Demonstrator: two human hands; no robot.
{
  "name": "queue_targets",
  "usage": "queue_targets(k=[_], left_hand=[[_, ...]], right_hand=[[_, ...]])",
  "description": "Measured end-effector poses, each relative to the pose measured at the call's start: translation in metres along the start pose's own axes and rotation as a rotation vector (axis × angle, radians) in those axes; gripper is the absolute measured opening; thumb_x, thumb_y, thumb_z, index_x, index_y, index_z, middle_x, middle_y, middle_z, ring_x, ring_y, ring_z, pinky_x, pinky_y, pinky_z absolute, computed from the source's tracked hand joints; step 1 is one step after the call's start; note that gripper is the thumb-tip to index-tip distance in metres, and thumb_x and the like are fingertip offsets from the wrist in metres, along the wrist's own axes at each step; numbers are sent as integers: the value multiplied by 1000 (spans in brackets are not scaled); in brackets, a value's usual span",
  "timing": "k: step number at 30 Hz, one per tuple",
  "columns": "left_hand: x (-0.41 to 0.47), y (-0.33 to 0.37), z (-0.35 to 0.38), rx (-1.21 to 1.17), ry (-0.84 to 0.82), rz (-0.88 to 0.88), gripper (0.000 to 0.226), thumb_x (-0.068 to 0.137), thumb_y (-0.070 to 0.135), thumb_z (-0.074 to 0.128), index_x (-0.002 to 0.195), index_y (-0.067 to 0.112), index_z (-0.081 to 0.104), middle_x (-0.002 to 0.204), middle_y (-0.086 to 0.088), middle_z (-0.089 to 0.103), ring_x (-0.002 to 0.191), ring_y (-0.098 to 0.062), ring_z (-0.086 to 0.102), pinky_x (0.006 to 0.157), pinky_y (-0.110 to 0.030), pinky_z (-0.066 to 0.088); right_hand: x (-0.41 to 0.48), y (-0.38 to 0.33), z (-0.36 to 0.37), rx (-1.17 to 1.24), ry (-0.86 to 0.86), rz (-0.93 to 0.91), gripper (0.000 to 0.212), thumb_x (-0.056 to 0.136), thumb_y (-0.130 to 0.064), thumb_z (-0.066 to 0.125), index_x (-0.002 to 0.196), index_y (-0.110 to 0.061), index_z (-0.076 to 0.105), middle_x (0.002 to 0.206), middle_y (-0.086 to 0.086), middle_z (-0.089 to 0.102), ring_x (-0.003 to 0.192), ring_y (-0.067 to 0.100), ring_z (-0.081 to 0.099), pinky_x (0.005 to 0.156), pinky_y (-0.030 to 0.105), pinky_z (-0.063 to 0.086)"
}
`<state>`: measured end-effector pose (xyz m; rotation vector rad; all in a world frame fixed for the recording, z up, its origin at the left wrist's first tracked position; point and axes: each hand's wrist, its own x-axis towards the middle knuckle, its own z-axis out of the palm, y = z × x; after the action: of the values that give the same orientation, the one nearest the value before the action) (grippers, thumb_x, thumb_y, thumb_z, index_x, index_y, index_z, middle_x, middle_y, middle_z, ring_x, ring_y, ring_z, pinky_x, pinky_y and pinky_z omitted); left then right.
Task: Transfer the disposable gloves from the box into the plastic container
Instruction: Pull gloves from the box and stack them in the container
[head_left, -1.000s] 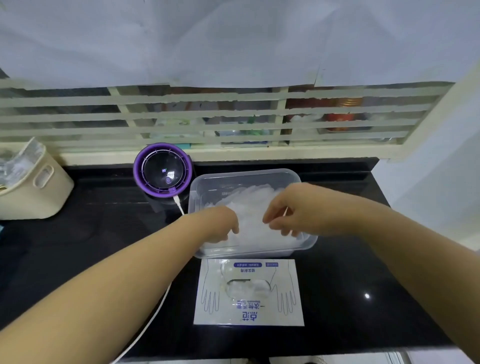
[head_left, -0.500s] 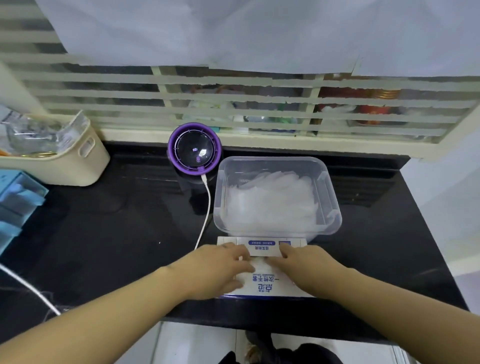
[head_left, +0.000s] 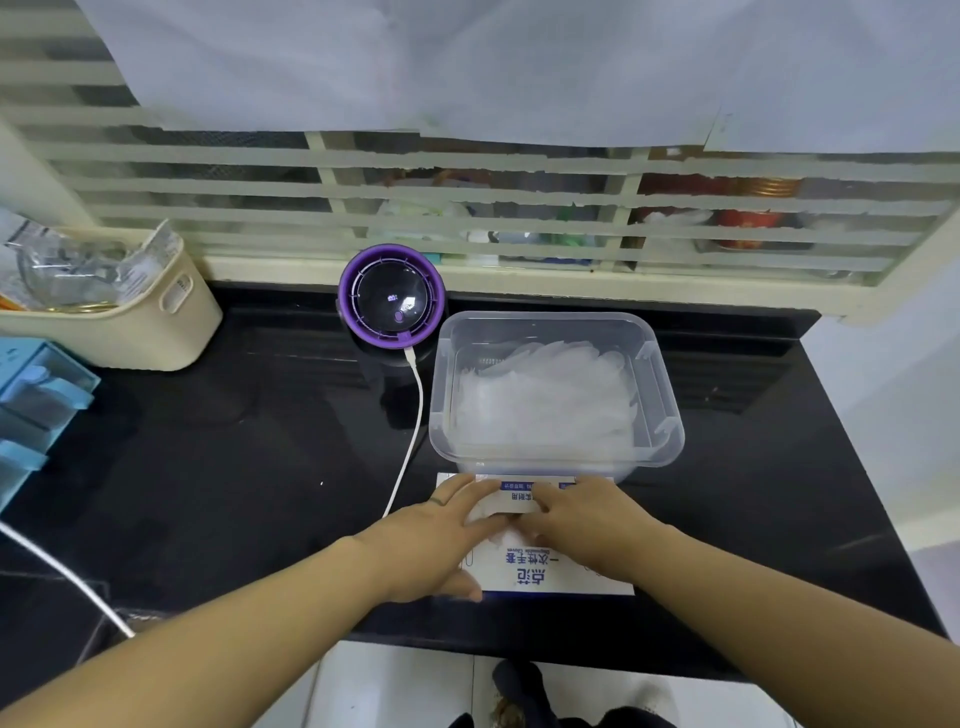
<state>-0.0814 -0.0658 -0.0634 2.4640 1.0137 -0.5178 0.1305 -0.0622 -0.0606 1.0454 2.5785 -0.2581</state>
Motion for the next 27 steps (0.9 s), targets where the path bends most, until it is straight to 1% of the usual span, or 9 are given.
queue_targets(k=[4,6,9,13,18,20,24,25,27], left_hand=[[-3,0,3,-34,20,-2,82,91,48,57,154,34,6,159,8,-19,146,-15,-19,114,-37,32],[-3,2,3,-32,25,-3,82,92,48,56,154,33,5,159,8,-21,146,-14,-19,113,-36,33],[-4,3,3,-43,35,-13,81,92,48,56,154,30,7,159,8,-19,146,-13,-17,113,-36,33],[-5,3,4,-45,57,-29,83,91,48,57,154,25,8,160,8,-14,147,-12,-14,113,-35,33],[-6,2,2,-116,85,-10,85,87,43,65,152,25,13,160,11,-3,147,-11,-7,111,-40,36],[-7,1,2,-124,89,1,88,87,43,66,153,24,10,160,11,0,147,-9,-6,113,-38,34],[-6,3,0,-133,88,-6,93,86,44,66,154,23,6,160,11,0,147,-7,-6,118,-32,22],[-6,3,0,-144,87,-14,93,86,44,66,154,23,6,160,12,0,147,-7,-6,119,-31,21],[-7,4,-1,-155,85,-31,94,86,44,67,154,24,5,161,12,0,147,-7,-5,119,-29,20]], right_hand=[[8,-4,3,18,41,33,29,99,-31,45,124,-24,57,116,0,58,100,23,58,82,34,45],[10,-7,8,42,52,52,28,97,-27,48,122,-23,59,116,-1,60,99,23,60,86,35,46],[7,-8,7,91,78,78,27,97,-24,47,121,-18,58,120,1,58,102,25,58,90,34,44],[-2,-8,-4,112,150,38,27,98,-22,45,122,-15,56,124,3,54,103,26,56,85,31,39],[-1,-20,-8,201,166,49,34,98,-24,46,131,-18,49,135,1,48,113,24,54,95,30,40],[-2,-22,-6,265,185,71,33,99,-26,45,130,-19,49,134,0,48,112,23,54,95,29,41],[-11,-11,3,341,283,194,27,102,-33,36,116,-24,56,119,-6,50,99,19,56,89,33,45],[-14,-10,3,361,290,206,28,101,-37,36,116,-26,56,119,-9,49,99,18,57,88,32,46],[-17,-11,3,389,244,193,32,98,-43,41,126,-31,53,125,-13,45,105,14,55,92,27,45]])
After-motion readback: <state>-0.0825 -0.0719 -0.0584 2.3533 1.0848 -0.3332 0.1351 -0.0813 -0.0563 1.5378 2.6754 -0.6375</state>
